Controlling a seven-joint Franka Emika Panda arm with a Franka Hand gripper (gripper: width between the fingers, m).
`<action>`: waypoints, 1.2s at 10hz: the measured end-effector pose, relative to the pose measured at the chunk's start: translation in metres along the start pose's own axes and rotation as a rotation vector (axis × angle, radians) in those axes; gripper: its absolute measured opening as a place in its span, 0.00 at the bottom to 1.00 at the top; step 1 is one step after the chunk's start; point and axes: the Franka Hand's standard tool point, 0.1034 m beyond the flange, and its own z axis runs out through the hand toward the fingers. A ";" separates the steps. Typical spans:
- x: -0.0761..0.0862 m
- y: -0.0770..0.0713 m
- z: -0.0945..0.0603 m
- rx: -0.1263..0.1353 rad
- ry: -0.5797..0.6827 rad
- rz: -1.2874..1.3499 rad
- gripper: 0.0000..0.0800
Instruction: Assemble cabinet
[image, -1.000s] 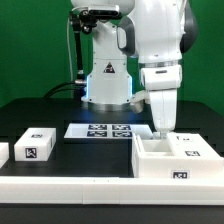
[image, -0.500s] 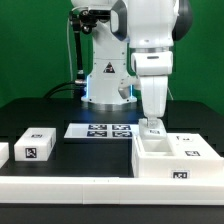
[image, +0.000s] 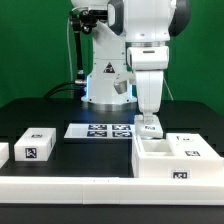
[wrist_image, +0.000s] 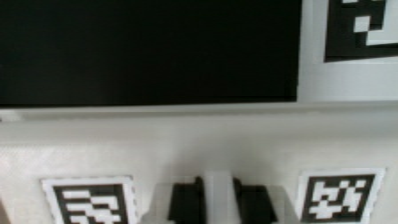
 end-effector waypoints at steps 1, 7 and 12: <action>0.000 0.000 0.000 0.001 0.000 0.000 0.08; -0.010 0.008 -0.006 -0.009 0.040 -0.054 0.08; -0.038 0.011 0.001 -0.016 0.117 -0.062 0.08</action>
Offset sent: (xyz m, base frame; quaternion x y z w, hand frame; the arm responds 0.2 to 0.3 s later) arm -0.0091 0.0212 0.0058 -0.0040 0.0142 -0.0340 0.9993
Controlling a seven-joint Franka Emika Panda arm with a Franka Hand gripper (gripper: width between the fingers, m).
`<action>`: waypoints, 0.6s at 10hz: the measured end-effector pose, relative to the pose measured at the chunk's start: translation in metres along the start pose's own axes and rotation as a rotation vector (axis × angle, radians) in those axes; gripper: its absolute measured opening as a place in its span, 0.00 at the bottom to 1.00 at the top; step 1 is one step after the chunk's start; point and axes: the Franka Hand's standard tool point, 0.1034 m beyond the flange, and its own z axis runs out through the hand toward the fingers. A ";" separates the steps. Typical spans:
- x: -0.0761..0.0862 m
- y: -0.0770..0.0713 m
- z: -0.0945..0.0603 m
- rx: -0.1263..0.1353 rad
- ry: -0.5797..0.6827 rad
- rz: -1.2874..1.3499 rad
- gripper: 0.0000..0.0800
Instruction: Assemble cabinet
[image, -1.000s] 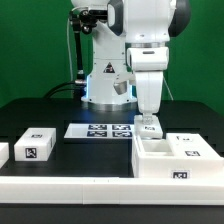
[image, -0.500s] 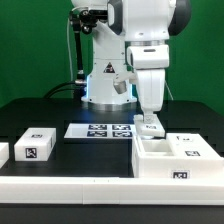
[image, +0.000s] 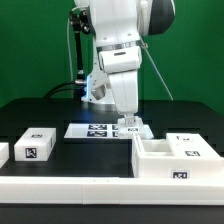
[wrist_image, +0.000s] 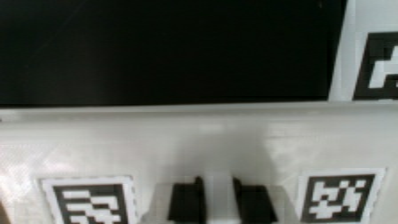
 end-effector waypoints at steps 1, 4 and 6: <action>0.003 0.000 -0.001 0.001 -0.003 0.023 0.08; 0.049 0.011 -0.012 -0.020 -0.021 -0.001 0.08; 0.046 0.009 -0.009 -0.013 -0.017 0.001 0.08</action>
Offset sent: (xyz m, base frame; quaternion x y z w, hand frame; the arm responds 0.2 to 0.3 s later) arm 0.0174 0.0527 0.0265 -0.0223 -0.0194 -0.0281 0.9992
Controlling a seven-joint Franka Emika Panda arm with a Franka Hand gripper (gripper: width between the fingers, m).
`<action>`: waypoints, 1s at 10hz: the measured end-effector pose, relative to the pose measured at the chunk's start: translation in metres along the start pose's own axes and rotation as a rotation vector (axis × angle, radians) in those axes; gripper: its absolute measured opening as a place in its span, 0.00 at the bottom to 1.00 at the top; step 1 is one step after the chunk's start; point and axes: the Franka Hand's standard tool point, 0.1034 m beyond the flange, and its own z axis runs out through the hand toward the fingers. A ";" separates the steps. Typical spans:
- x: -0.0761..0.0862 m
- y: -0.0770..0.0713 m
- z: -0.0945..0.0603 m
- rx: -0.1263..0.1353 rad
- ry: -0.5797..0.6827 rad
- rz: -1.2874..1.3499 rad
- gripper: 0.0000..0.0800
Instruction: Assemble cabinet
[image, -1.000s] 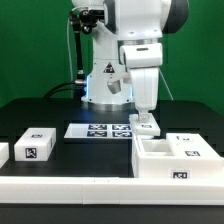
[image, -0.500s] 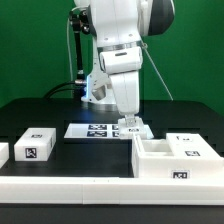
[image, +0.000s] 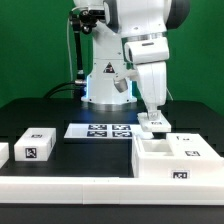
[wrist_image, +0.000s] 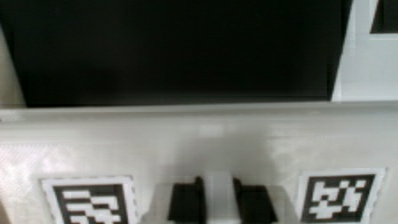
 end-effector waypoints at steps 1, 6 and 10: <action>0.000 0.000 0.000 0.001 0.000 0.000 0.08; -0.013 0.009 0.000 0.003 -0.004 0.028 0.08; -0.012 0.016 -0.001 -0.004 0.002 0.031 0.08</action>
Offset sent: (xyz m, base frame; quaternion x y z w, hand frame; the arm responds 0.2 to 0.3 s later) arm 0.0161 -0.0187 -0.0004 0.0087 -0.0290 -0.0269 0.9992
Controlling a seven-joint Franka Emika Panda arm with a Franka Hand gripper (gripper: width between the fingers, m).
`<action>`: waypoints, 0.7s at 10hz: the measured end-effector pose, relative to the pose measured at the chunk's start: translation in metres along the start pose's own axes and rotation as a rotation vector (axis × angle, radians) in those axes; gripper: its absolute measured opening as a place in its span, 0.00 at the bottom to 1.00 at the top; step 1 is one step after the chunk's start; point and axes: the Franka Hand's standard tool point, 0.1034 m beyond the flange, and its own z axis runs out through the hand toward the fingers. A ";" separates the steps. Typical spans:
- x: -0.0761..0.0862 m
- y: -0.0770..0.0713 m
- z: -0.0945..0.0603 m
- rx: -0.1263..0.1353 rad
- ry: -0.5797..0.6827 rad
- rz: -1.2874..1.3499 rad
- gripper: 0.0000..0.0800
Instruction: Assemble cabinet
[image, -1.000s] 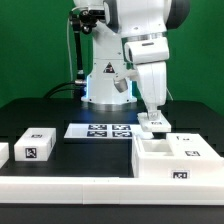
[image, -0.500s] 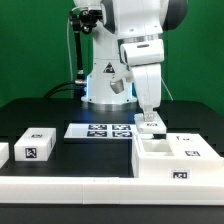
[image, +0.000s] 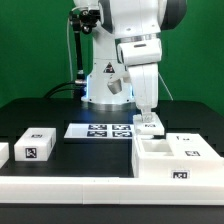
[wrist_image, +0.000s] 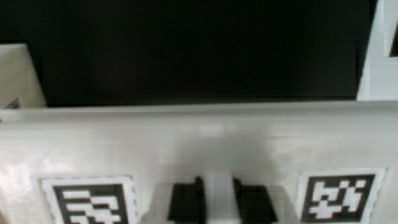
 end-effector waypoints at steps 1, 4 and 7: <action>0.001 0.005 -0.001 -0.005 0.004 0.001 0.08; 0.001 0.011 0.004 -0.001 0.016 0.000 0.08; 0.001 0.010 0.004 0.001 0.016 0.001 0.08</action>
Offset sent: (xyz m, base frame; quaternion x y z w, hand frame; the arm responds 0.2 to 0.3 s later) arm 0.0000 0.0000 0.0000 0.0000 0.0000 0.0000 1.0000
